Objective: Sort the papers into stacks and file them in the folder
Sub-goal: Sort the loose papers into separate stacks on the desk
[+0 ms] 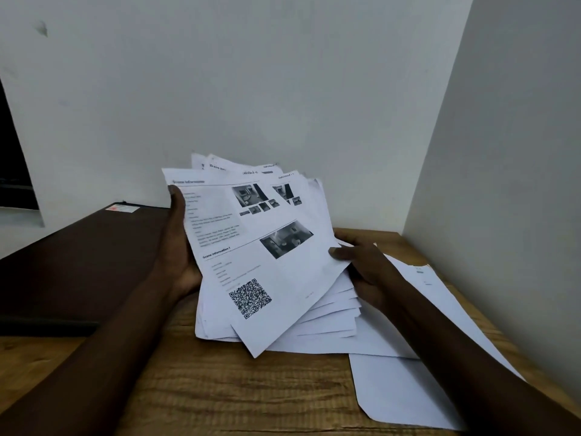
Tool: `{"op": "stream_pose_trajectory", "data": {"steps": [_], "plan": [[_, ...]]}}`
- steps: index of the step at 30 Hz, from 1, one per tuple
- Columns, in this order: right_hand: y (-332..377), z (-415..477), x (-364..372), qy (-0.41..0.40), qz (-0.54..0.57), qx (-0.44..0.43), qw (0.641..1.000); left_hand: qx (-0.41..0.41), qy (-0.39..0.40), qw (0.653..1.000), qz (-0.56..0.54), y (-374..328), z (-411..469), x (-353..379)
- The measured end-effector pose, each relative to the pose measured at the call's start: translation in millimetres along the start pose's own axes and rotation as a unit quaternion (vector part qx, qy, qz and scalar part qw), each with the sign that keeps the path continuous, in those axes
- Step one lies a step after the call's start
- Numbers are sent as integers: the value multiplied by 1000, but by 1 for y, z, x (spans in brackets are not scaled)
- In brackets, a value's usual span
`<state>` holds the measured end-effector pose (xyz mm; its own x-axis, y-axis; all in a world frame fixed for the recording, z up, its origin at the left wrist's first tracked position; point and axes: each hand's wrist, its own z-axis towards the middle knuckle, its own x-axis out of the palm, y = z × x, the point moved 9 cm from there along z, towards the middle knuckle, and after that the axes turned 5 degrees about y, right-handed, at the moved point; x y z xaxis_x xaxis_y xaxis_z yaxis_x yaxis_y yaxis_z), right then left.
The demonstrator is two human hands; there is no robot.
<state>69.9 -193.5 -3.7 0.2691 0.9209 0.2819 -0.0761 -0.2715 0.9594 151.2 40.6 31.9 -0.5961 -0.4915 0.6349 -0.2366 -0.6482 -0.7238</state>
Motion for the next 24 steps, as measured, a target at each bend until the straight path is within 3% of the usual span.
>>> {"op": "stream_pose_trajectory", "data": {"steps": [4,8,13,15,18,20,24], "plan": [[5,-11,17,90,-67,25,993,-89,-39,990,106,23,0,-15],[10,-28,25,195,-128,75,970,-60,-107,985,119,11,-1,-39],[22,-26,16,131,-204,96,965,8,-108,992,58,-3,-2,-35],[29,-15,18,88,-257,56,961,-9,-87,995,48,-2,-1,-27],[47,-1,25,38,-273,-29,961,-54,-85,988,118,4,-4,-23],[56,2,34,46,-261,-55,963,-59,-109,981,148,4,-7,-27],[52,-6,42,83,-282,-44,955,28,-211,963,165,-33,-13,-63]]}}
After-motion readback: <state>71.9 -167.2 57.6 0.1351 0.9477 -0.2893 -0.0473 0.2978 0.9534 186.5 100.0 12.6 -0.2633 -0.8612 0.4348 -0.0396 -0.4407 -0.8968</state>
